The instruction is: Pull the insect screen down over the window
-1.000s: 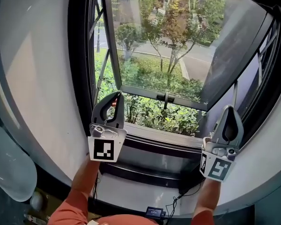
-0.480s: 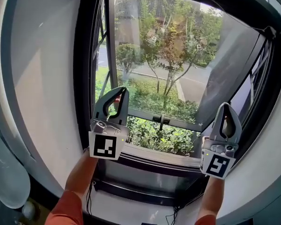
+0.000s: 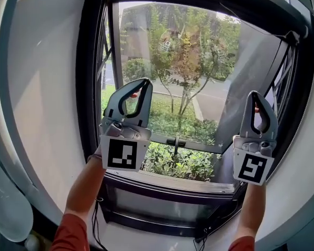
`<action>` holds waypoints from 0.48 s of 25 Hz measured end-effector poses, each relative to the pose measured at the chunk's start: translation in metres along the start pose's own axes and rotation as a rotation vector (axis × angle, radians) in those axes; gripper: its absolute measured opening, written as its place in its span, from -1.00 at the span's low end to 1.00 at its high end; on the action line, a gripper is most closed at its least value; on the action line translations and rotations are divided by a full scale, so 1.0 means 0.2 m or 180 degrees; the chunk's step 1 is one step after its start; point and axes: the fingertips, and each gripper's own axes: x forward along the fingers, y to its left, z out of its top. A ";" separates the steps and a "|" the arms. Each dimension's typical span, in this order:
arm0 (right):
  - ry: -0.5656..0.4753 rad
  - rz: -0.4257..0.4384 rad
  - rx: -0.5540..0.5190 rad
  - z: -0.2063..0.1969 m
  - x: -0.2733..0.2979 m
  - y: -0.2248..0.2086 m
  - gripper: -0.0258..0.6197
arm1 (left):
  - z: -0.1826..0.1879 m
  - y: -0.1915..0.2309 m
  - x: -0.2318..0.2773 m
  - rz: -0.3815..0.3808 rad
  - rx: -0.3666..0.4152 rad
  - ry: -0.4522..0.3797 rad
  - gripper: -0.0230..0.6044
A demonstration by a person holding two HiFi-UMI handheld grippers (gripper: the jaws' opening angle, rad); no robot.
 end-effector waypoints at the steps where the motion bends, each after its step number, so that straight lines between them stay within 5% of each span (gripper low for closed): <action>1: -0.0020 0.0019 -0.0100 0.02 0.02 -0.02 -0.89 | 0.02 0.01 0.03 -0.0009 0.0067 -0.0036 -0.91; 12: 0.0409 0.0035 -0.0888 0.01 0.33 -0.24 -0.89 | 0.18 0.13 0.33 -0.0056 0.1245 -0.0087 -0.91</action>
